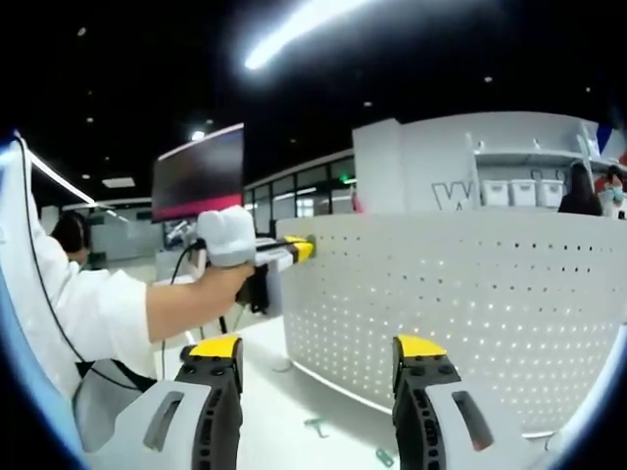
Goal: Insert the hook assembly into the mounting plate slot until the hook locks in place.
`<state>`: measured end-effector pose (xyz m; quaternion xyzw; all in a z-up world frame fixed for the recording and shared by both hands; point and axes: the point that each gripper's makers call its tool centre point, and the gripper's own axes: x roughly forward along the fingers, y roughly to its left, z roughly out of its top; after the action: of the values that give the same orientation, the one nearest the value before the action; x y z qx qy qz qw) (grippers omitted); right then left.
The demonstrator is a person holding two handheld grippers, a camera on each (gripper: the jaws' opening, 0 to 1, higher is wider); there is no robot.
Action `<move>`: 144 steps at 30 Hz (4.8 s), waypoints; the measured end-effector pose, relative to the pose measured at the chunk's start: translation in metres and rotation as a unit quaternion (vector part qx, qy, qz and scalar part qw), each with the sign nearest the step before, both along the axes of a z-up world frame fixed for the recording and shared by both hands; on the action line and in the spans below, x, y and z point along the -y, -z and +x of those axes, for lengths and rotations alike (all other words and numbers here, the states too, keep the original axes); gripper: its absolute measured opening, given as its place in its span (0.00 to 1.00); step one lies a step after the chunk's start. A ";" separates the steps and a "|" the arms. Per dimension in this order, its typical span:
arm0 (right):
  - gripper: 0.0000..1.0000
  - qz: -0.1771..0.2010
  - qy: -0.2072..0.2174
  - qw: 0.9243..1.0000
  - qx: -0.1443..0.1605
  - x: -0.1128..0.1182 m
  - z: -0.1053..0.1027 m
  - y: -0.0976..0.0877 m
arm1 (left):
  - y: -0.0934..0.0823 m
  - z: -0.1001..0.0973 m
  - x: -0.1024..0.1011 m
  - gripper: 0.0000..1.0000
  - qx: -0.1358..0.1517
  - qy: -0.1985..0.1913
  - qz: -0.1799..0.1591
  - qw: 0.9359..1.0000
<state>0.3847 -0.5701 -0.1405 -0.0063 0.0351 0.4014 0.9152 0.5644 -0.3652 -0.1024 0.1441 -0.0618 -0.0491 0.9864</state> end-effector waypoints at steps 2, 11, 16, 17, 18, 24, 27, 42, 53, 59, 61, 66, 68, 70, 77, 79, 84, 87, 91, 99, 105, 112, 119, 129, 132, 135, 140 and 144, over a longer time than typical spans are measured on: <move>0.62 -0.001 -0.001 1.000 0.000 0.000 0.000 0.000 | 0.001 -0.002 0.001 0.07 -0.007 0.005 -0.027 1.000; 0.62 -0.003 0.005 1.000 0.003 0.004 0.000 -0.001 | -0.002 -0.019 0.011 0.12 -0.011 0.012 -0.023 1.000; 0.62 -0.006 0.009 1.000 0.004 0.007 -0.001 -0.001 | -0.004 -0.025 0.010 0.22 -0.009 0.009 -0.028 1.000; 0.62 -0.007 0.010 1.000 0.004 0.008 -0.001 0.000 | -0.005 -0.028 0.011 0.22 -0.009 0.010 -0.030 0.999; 0.62 -0.008 0.011 1.000 0.004 0.008 -0.002 0.000 | -0.006 -0.029 0.011 0.22 -0.009 0.012 -0.031 0.999; 0.61 -0.011 0.019 1.000 0.005 0.014 0.000 0.000 | -0.007 -0.040 0.014 0.27 -0.010 0.023 -0.032 0.999; 0.61 -0.011 0.024 1.000 0.006 0.018 0.001 -0.001 | -0.007 -0.047 0.017 0.30 -0.009 0.029 -0.031 0.999; 0.61 -0.012 0.046 0.999 0.005 0.041 0.008 0.000 | 0.008 -0.095 0.024 0.42 -0.021 0.054 -0.043 0.997; 0.60 -0.015 0.071 0.997 0.007 0.061 0.016 -0.002 | 0.029 -0.135 0.028 0.44 -0.035 0.064 -0.056 0.996; 0.60 -0.023 0.073 0.997 0.002 0.061 0.021 0.003 | 0.052 -0.156 0.031 0.43 -0.054 0.065 -0.065 0.994; 0.60 -0.026 0.069 0.997 -0.002 0.057 0.022 0.007 | 0.059 -0.161 0.030 0.43 -0.061 0.065 -0.070 0.994; 0.60 -0.038 0.050 0.998 -0.014 0.041 0.022 0.019 | 0.076 -0.171 0.029 0.44 -0.073 0.069 -0.079 0.992; 0.60 -0.043 0.044 0.998 -0.018 0.035 0.022 0.022 | 0.081 -0.174 0.029 0.44 -0.076 0.068 -0.079 0.992; 0.60 -0.045 0.038 0.998 -0.020 0.030 0.023 0.025 | 0.086 -0.176 0.029 0.44 -0.078 0.068 -0.078 0.992; 0.59 -0.062 0.022 0.997 -0.035 0.017 0.025 0.044 | 0.096 -0.177 0.035 0.44 -0.076 0.075 -0.067 0.992; 0.58 -0.068 0.018 0.997 -0.042 0.013 0.025 0.050 | 0.099 -0.177 0.037 0.44 -0.076 0.079 -0.064 0.992; 0.57 -0.081 0.006 0.995 -0.057 0.002 0.027 0.068 | 0.102 -0.177 0.041 0.44 -0.080 0.090 -0.063 0.991; 0.56 -0.086 -0.002 0.994 -0.065 -0.006 0.027 0.079 | 0.104 -0.177 0.044 0.44 -0.081 0.094 -0.050 0.991; 0.55 -0.093 -0.011 0.992 -0.079 -0.016 0.029 0.095 | 0.108 -0.176 0.042 0.44 -0.088 0.094 -0.048 0.991; 0.50 -0.114 -0.031 0.988 -0.097 -0.031 0.036 0.125 | 0.114 -0.176 0.042 0.43 -0.095 0.094 -0.041 0.990; 0.47 -0.136 -0.050 0.983 -0.113 -0.046 0.041 0.154 | 0.118 -0.175 0.043 0.43 -0.102 0.097 -0.033 0.989; 0.40 -0.161 -0.073 0.974 -0.140 -0.060 0.046 0.190 | 0.120 -0.175 0.043 0.42 -0.105 0.098 -0.033 0.989; 0.33 -0.172 -0.092 0.968 -0.160 -0.074 0.050 0.215 | 0.122 -0.174 0.043 0.42 -0.109 0.097 -0.029 0.989; 0.24 -0.190 -0.106 0.959 -0.182 -0.085 0.061 0.244 | 0.126 -0.173 0.042 0.41 -0.116 0.095 -0.025 0.988; 0.20 -0.198 -0.108 0.955 -0.193 -0.086 0.063 0.256 | 0.127 -0.173 0.043 0.41 -0.118 0.096 -0.024 0.988; 0.18 -0.204 -0.110 0.952 -0.200 -0.086 0.064 0.263 | 0.129 -0.172 0.043 0.41 -0.120 0.097 -0.023 0.988; 0.14 -0.212 -0.111 0.949 -0.206 -0.088 0.068 0.272 | 0.130 -0.172 0.044 0.40 -0.123 0.098 -0.021 0.987; 0.12 -0.217 -0.112 0.947 -0.209 -0.091 0.071 0.276 | 0.131 -0.172 0.045 0.40 -0.125 0.099 -0.019 0.987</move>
<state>0.4560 -0.4793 -0.4167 -0.1247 0.3113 0.4764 0.8127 0.3923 -0.4098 -0.2338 0.1108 0.0467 -0.1626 0.9793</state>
